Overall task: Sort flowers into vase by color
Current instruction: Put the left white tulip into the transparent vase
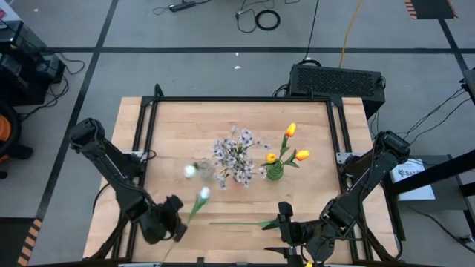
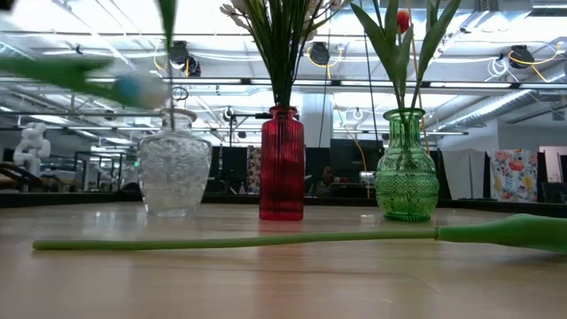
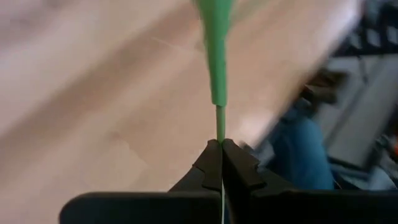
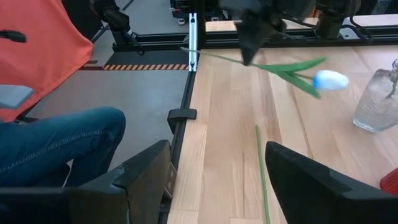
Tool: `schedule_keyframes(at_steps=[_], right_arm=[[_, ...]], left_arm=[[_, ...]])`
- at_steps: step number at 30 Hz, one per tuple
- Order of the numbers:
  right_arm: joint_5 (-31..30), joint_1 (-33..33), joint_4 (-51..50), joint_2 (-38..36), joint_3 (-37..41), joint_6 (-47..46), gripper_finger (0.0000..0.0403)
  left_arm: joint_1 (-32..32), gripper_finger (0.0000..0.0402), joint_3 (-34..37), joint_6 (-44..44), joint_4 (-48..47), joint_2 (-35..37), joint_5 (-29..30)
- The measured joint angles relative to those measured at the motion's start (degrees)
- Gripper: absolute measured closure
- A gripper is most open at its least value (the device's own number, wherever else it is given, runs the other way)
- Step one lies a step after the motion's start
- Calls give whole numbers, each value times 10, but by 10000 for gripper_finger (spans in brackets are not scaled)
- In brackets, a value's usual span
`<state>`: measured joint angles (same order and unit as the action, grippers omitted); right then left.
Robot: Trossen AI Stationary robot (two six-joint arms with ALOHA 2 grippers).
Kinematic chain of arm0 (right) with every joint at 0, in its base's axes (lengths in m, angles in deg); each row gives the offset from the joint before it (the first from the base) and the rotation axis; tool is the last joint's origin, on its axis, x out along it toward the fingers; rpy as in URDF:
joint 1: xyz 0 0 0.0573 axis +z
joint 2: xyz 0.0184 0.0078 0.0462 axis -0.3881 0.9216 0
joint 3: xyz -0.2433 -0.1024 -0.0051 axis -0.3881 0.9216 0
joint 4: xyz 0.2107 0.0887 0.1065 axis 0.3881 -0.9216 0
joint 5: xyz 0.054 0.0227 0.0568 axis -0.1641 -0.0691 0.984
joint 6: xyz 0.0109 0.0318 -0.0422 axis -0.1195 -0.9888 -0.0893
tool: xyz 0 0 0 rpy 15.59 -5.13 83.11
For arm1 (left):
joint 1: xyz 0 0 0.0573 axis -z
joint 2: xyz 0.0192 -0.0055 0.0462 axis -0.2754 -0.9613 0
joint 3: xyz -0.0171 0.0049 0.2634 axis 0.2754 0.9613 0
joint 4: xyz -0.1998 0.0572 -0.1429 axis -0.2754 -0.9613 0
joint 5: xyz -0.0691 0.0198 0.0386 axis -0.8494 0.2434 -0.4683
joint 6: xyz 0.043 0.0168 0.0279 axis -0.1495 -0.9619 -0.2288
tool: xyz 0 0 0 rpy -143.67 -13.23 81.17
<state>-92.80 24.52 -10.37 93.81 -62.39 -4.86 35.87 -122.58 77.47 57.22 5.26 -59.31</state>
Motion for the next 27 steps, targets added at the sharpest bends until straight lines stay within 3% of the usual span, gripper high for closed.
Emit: schedule_keyframes(at_steps=[9,13,19,27], right_arm=[[-3,0,5,0,0,-4,145],[-4,0,5,0,0,-4,145],[-64,-3,24,25,-1,24,145],[-78,-50,200,118,0,73,145]], left_arm=[[48,401,-25,-30,8,1,55],[65,401,-25,-84,43,1,96],[100,401,-25,-283,183,1,164],[134,401,-26,-561,317,1,222]])
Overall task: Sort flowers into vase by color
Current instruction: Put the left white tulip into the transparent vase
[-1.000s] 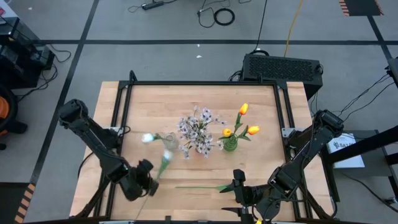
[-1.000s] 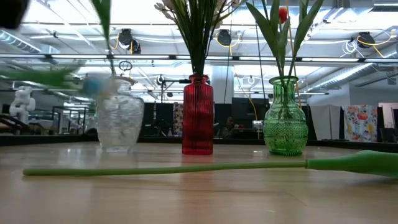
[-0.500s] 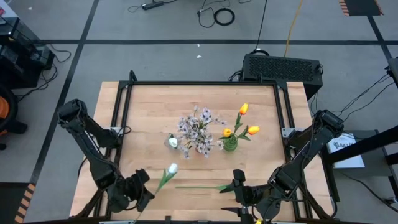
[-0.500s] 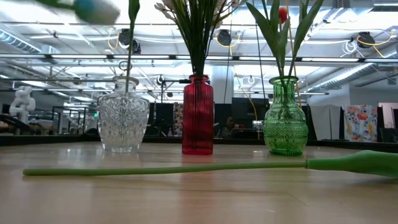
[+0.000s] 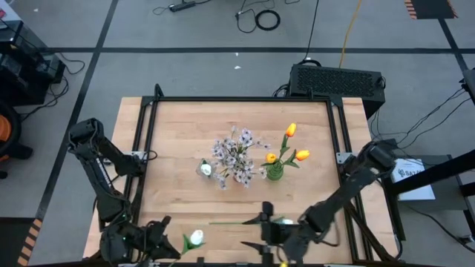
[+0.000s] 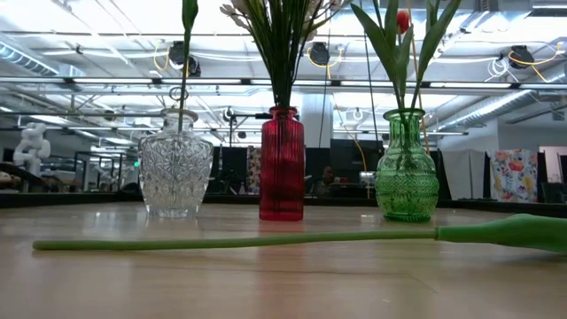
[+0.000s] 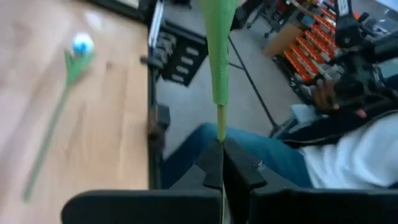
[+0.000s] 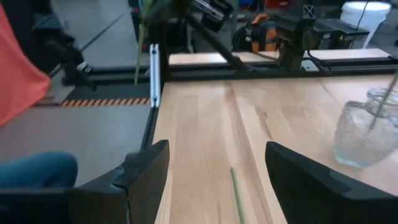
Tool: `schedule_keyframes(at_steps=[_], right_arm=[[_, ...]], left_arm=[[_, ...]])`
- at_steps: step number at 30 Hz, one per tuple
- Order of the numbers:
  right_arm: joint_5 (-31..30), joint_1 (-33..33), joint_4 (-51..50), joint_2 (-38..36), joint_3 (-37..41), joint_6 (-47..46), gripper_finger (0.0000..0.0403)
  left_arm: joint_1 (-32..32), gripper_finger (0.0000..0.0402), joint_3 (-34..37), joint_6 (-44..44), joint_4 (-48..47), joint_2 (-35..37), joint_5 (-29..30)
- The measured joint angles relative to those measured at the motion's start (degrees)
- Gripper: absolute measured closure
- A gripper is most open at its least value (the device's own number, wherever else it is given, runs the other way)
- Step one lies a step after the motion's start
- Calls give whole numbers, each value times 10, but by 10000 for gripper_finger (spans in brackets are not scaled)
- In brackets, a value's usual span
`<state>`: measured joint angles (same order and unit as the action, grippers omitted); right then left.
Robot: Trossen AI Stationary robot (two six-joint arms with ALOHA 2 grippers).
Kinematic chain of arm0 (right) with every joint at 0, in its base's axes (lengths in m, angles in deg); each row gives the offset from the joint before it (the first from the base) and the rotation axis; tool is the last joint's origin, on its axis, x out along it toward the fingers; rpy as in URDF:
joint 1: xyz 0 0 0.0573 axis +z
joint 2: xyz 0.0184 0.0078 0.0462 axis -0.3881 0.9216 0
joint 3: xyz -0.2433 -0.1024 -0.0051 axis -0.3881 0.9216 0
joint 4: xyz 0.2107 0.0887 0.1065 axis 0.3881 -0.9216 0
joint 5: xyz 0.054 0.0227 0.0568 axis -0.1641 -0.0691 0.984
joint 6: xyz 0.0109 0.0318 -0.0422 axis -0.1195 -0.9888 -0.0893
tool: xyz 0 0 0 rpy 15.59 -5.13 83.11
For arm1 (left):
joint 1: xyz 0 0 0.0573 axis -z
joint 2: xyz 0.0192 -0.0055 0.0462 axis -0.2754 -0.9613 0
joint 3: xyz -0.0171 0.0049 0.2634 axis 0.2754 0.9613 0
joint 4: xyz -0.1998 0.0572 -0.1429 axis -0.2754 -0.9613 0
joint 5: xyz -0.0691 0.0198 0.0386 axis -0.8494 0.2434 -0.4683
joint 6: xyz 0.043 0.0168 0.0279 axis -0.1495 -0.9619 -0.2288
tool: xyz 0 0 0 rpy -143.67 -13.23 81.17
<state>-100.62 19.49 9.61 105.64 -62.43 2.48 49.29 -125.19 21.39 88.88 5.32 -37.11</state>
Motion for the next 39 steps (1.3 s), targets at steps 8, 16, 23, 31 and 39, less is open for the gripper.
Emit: schedule_keyframes(at_steps=[8,16,23,31,39], right_arm=[[-72,-59,245,135,-1,83,155],[-165,-83,248,249,-101,154,235],[-228,-86,179,309,-211,189,315],[-304,-89,169,361,-236,65,398],[-325,-129,202,387,-236,-36,393]], left_arm=[[-17,401,0,-129,82,0,86],[-20,401,0,-230,106,0,89],[-14,401,0,-229,108,0,91],[2,401,0,-233,111,0,106],[2,401,0,-245,110,0,108]])
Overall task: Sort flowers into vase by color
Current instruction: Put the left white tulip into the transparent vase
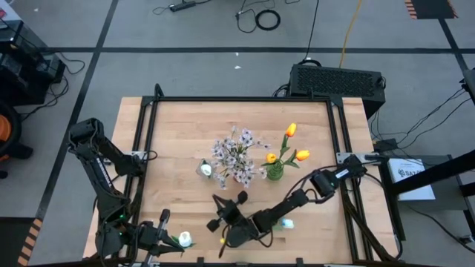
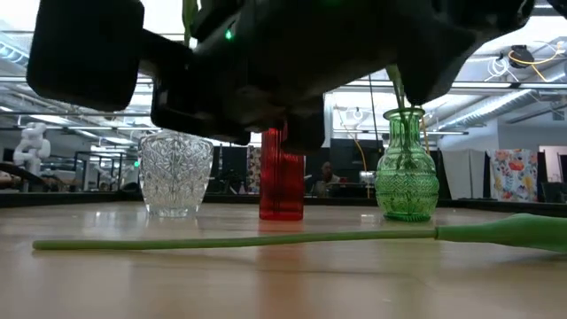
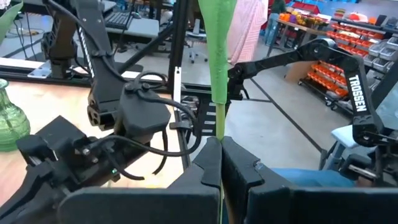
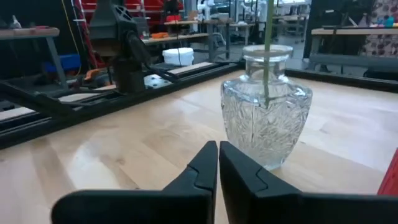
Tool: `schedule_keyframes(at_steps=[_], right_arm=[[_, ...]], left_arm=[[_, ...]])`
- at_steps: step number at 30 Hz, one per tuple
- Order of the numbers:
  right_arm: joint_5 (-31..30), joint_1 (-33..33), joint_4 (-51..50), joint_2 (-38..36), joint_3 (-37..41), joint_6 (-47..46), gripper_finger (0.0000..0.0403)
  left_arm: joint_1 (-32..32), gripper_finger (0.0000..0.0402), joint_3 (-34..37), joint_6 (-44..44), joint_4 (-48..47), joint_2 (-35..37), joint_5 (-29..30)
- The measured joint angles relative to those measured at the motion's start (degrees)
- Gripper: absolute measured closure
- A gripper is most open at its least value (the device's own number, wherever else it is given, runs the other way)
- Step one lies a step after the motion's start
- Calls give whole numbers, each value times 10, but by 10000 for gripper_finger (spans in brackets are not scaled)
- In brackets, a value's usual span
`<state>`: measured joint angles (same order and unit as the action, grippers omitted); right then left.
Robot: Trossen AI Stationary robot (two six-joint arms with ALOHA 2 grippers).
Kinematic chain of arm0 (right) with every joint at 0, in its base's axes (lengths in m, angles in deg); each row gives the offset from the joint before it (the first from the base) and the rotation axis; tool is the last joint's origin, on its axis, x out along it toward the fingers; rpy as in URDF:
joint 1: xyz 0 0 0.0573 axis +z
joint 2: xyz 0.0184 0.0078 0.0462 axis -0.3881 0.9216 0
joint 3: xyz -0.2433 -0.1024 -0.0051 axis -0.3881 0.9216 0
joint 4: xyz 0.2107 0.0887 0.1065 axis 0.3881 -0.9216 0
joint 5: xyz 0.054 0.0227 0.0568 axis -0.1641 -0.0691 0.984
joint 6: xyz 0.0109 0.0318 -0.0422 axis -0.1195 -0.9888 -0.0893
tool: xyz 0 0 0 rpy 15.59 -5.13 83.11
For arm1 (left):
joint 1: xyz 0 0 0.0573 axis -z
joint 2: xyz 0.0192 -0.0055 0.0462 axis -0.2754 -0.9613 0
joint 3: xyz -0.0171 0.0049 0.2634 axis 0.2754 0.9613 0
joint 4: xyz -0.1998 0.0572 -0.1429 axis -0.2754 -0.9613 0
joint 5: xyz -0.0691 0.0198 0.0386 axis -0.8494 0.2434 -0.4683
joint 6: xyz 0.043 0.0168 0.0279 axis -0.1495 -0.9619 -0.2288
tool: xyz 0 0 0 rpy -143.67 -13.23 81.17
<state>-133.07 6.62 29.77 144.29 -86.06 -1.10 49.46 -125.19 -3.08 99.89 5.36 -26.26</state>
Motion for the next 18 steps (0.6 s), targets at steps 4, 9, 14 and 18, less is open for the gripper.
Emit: schedule_keyframes(at_steps=[4,9,14,18], right_arm=[[-6,-11,-1,0,0,18,401],[-12,-28,2,0,0,40,402],[-17,-43,1,0,0,40,402],[-17,-49,-4,0,0,42,403]], left_arm=[[0,401,0,-1,0,0,0],[0,401,0,-1,-1,0,0],[0,401,0,-1,-4,0,0],[0,401,0,-1,-5,0,0]])
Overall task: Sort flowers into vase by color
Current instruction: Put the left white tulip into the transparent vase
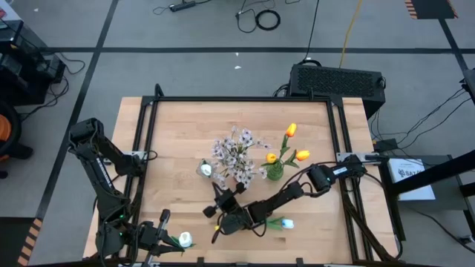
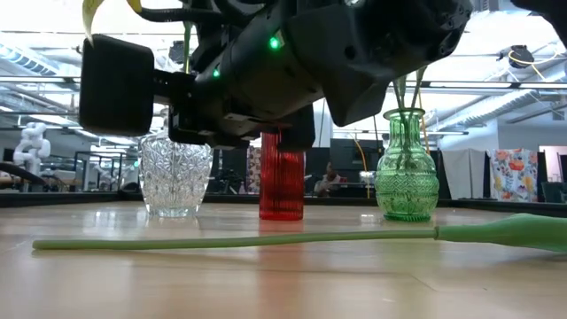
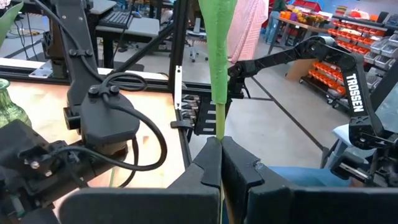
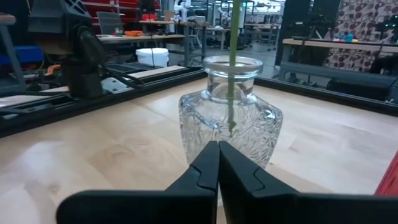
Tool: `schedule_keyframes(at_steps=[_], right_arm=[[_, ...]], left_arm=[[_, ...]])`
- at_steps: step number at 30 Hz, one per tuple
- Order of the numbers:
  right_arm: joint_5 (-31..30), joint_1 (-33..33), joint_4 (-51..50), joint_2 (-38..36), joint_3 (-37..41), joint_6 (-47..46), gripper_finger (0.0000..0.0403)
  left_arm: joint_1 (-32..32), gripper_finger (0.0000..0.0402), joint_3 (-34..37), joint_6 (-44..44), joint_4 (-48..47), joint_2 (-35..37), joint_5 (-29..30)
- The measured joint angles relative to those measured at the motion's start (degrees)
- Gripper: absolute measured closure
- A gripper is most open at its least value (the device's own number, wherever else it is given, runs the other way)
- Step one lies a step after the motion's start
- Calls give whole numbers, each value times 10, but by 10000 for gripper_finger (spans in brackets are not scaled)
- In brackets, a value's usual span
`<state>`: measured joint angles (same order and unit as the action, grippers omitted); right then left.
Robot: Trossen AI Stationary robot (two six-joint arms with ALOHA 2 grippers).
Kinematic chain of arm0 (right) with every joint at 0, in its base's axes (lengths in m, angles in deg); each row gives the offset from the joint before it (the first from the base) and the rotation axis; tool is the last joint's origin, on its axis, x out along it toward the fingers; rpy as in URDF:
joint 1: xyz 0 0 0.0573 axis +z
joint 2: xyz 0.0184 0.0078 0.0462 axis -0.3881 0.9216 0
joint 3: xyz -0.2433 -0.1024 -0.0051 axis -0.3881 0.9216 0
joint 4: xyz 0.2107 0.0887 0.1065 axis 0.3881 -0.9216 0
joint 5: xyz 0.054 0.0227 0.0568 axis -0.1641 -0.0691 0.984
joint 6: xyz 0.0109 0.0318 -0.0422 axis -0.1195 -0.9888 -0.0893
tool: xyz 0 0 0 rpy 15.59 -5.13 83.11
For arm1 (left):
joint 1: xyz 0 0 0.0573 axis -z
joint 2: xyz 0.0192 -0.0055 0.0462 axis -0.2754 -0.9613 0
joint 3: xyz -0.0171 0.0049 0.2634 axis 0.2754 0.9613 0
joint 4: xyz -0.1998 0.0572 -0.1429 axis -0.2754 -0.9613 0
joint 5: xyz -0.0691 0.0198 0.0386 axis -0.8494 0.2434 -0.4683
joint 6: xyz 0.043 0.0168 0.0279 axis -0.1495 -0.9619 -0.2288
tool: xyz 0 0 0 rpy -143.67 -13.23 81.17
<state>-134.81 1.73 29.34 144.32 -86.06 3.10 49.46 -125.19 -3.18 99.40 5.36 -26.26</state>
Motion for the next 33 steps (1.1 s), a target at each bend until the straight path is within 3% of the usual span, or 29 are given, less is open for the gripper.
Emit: schedule_keyframes(at_steps=[11,33], right_arm=[[33,-11,-1,0,0,-4,403],[15,-28,-3,0,0,-4,403]], left_arm=[[0,401,0,3,-9,0,0],[0,401,0,2,-20,0,2]])
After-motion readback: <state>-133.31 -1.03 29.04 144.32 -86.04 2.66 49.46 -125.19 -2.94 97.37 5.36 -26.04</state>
